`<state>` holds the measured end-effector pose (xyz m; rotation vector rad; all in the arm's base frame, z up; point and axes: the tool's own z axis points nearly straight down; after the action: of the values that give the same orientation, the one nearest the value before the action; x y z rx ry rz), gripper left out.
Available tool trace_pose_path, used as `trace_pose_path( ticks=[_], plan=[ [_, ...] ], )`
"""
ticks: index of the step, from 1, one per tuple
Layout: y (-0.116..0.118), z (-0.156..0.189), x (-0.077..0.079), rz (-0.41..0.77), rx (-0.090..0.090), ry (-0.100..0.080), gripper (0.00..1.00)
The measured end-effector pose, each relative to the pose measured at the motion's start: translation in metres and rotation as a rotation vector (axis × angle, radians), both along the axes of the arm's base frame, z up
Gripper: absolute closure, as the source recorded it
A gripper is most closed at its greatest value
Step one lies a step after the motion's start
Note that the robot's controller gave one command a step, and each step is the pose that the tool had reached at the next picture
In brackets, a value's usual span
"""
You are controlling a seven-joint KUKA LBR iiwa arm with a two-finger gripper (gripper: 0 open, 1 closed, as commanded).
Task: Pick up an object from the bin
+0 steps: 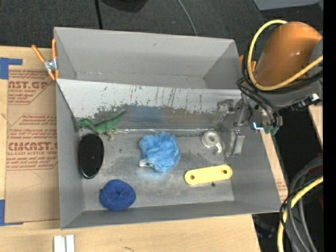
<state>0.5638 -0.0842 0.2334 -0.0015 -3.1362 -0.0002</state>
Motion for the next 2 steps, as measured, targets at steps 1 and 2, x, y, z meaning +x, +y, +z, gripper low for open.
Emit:
trace_pose_path(
  ticks=[1,2],
  plan=[
    [0.000,0.005,0.001,0.001,-0.001,-0.008,0.00],
    [0.030,-0.038,-0.026,0.000,-0.001,-0.009,0.00]
  ],
)
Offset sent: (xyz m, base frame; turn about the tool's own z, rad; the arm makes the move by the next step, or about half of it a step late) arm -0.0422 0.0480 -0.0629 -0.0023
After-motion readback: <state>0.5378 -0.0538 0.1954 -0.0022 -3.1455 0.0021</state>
